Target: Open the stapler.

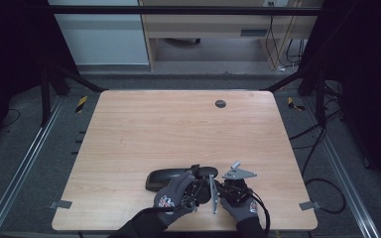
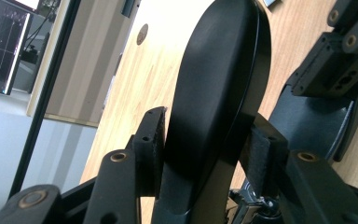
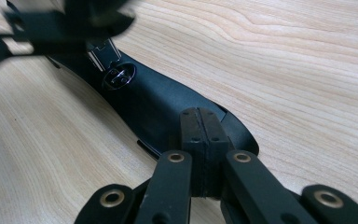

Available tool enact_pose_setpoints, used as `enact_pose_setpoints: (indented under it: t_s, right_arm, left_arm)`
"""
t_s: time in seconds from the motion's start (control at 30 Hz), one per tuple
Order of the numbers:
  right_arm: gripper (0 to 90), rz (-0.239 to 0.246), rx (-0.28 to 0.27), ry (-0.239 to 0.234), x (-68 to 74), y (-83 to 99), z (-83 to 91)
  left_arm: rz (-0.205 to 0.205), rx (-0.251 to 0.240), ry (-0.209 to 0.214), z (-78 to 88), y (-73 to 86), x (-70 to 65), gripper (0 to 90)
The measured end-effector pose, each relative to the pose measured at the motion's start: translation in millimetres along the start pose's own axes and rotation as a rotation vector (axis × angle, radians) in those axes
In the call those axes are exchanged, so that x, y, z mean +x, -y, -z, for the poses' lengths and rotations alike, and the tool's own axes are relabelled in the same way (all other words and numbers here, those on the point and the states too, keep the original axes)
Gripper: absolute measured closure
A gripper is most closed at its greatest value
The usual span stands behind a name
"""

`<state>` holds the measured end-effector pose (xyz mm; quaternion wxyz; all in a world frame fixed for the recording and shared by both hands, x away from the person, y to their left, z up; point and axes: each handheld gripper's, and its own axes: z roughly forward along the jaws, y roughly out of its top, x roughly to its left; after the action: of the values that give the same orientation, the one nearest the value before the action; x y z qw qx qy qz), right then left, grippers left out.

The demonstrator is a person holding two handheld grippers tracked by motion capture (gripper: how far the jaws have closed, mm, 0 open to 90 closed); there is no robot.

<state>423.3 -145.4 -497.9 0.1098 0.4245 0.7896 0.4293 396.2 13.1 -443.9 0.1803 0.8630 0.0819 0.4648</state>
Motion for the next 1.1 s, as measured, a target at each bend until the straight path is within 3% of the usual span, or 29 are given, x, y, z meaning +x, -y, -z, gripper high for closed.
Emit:
enact_pose_setpoints:
  t_s: [0.63,1.1]
  right_arm:
    - [90.0,0.003,0.000,0.006,0.8,0.1,-0.1]
    - [90.0,0.002,0.000,0.004,0.3,-0.1,-0.3]
  left_arm:
    - [0.142,-0.053,-0.002,19.3,9.7,27.1,55.9]
    - [0.201,-0.075,-0.014,31.8,20.0,45.2,57.9]
